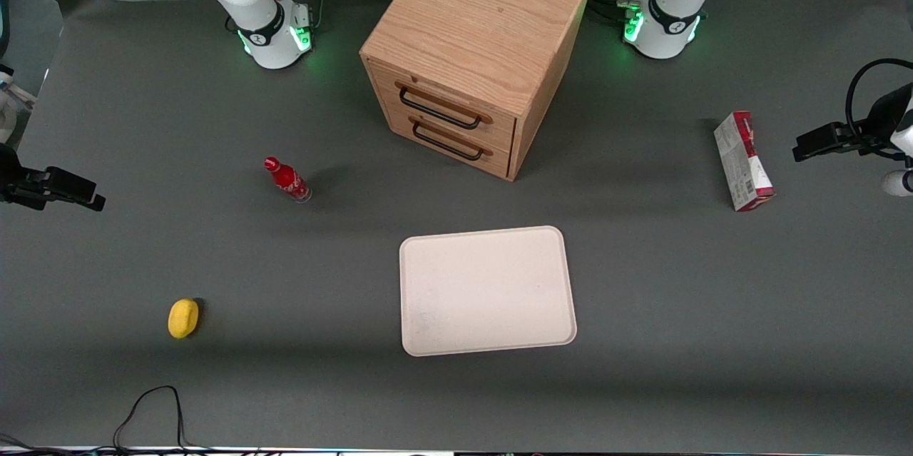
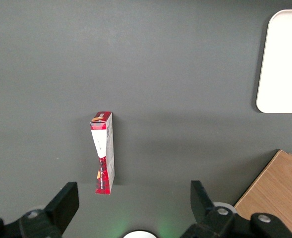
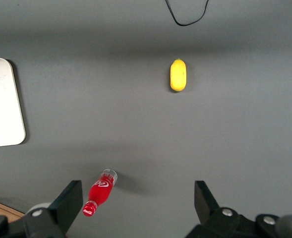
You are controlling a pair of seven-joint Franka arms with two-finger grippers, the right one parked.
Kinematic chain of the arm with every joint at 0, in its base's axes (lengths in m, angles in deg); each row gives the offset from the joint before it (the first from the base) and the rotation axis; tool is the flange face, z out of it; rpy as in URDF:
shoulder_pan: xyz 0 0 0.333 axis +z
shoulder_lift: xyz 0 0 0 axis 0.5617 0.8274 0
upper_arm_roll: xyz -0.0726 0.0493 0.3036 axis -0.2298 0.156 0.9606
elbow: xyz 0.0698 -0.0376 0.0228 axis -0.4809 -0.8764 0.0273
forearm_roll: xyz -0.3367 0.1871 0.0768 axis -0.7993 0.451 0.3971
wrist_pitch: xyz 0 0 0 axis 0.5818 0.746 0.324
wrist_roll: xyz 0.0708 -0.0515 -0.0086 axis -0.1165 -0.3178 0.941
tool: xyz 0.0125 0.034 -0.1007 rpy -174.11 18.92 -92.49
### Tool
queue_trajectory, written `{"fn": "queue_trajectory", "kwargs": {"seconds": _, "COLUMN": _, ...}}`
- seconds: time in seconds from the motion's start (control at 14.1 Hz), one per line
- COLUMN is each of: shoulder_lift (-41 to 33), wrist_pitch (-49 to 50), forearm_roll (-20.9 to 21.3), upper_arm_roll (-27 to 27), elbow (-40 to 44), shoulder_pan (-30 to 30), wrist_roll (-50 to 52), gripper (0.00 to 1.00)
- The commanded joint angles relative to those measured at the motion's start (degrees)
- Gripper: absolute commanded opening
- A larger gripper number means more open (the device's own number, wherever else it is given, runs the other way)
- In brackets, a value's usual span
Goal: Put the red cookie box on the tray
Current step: 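Move the open left gripper above the upright red cookie box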
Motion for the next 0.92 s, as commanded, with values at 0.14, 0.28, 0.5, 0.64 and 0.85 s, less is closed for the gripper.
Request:
{"fn": "queue_trajectory", "kwargs": {"seconds": 0.14, "shoulder_lift": 0.4, "wrist_pitch": 1.3, "forearm_roll": -0.1, "upper_arm_roll": 0.1, "elbow": 0.7, "shoulder_pan": -0.6, "wrist_roll": 1.4, "gripper": 1.0}}
{"fn": "queue_trajectory", "kwargs": {"seconds": 0.28, "shoulder_lift": 0.5, "wrist_pitch": 1.2, "forearm_roll": 0.3, "upper_arm_roll": 0.0, "elbow": 0.6, "shoulder_pan": -0.6, "wrist_roll": 2.9, "gripper": 1.0}}
{"fn": "queue_trajectory", "kwargs": {"seconds": 0.5, "shoulder_lift": 0.6, "wrist_pitch": 1.2, "forearm_roll": -0.1, "upper_arm_roll": -0.1, "elbow": 0.7, "shoulder_pan": -0.6, "wrist_roll": 2.3, "gripper": 1.0}}
{"fn": "queue_trajectory", "kwargs": {"seconds": 0.64, "shoulder_lift": 0.7, "wrist_pitch": 1.1, "forearm_roll": 0.2, "upper_arm_roll": -0.1, "elbow": 0.7, "shoulder_pan": -0.7, "wrist_roll": 2.7, "gripper": 1.0}}
{"fn": "queue_trajectory", "kwargs": {"seconds": 0.85, "shoulder_lift": 1.1, "wrist_pitch": 1.3, "forearm_roll": 0.0, "upper_arm_roll": 0.0, "elbow": 0.7, "shoulder_pan": -0.2, "wrist_roll": 2.3, "gripper": 1.0}}
